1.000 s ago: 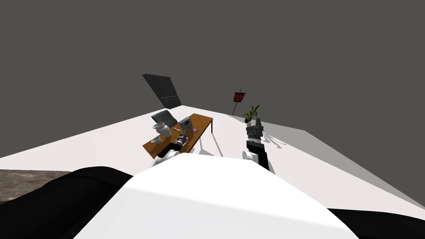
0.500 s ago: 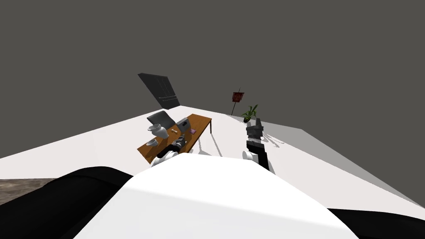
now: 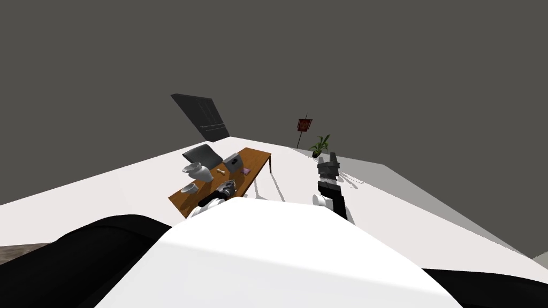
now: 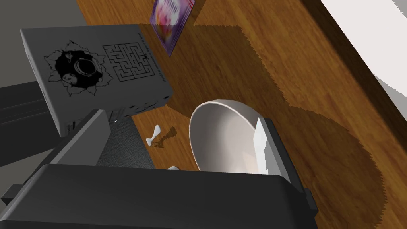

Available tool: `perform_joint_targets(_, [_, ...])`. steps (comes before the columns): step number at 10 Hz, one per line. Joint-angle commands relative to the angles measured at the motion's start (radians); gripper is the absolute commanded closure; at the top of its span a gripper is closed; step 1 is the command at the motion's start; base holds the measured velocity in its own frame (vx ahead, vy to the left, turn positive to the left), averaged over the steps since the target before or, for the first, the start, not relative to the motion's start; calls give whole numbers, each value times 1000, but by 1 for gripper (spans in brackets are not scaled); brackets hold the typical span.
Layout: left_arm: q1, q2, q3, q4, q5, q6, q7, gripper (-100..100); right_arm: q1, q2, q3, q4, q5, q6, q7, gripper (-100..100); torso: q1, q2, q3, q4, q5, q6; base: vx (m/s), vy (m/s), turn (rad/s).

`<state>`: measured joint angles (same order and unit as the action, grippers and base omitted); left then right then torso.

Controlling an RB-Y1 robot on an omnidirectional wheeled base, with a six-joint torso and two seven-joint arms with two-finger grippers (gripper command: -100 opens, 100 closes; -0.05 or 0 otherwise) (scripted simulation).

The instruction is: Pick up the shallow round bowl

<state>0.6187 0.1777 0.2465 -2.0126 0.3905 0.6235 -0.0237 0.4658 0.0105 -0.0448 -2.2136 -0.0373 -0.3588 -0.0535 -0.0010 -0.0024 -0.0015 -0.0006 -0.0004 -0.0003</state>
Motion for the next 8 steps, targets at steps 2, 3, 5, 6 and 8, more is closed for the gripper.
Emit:
perform_joint_targets(2, [12, 3, 48, 53, 23, 69, 27, -100, 0, 0, 0, 0, 0, 0, 0, 0, 1, -1, -1, 0, 0, 0, 69, -8, -63])
perform_joint_targets(3, [18, 4, 64, 77, 32, 89, 36, -100, 0, 0, 0, 0, 0, 0, 0, 0, 0, -1, -1, 0, 0, 0, 73, -2, -67])
perform_joint_targets(5, [30, 6, 95, 124, 49, 127, 52, -100, 0, 0, 0, 0, 0, 0, 0, 0, 1, -1, -1, 0, 0, 0, 65, 3, -58])
perform_joint_targets(6, [36, 8, 109, 146, 56, 145, 59, -100, 0, 0, 0, 0, 0, 0, 0, 0, 1, -1, -1, 0, 0, 0, 63, 25, -73])
perform_joint_targets(8, [48, 11, 131, 190, 67, 179, 71, -100, 0, 0, 0, 0, 0, 0, 0, 0, 3, -1, -1, 0, 1, 0, 67, 49, -47])
